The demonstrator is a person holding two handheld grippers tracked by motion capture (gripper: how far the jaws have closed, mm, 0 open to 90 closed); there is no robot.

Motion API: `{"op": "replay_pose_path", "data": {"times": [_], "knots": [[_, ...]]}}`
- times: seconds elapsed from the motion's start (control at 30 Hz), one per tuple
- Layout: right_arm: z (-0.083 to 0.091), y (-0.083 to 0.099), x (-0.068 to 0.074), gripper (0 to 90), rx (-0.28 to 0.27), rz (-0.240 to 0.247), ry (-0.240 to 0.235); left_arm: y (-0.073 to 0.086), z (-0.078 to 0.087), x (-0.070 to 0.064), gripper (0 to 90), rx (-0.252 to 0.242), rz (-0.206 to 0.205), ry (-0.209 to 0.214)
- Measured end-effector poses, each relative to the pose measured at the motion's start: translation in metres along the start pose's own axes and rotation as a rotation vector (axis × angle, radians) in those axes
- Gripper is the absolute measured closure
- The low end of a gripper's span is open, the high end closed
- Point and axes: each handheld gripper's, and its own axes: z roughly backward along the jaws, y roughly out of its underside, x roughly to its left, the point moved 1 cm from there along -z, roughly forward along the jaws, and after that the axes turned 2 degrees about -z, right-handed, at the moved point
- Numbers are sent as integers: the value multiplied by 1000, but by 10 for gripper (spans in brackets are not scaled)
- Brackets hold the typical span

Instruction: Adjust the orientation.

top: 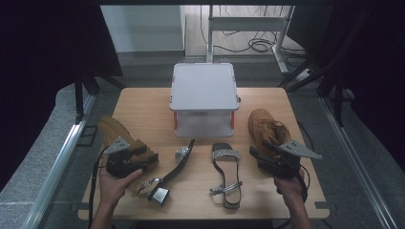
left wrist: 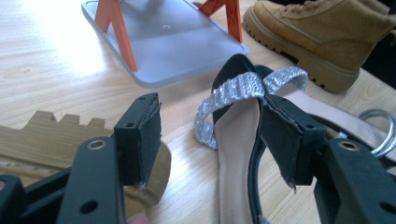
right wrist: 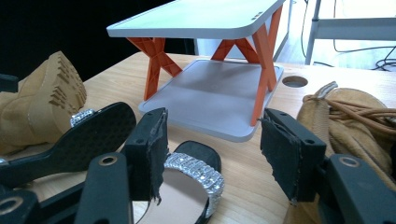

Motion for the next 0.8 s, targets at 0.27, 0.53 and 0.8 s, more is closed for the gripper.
{"op": "replay_pose_path", "data": {"times": [0.27, 0.53, 0.8], "knots": [[-9, 5, 1, 456, 23, -11, -20, -4, -4, 0, 388, -21, 21, 17], [-26, -11, 16, 506, 34, 12, -53, -6, 5, -1, 423, -51, 20, 21], [-32, -6, 26, 494, 57, 90, -59, -4, 2, -4, 682, -5, -19, 8]]}}
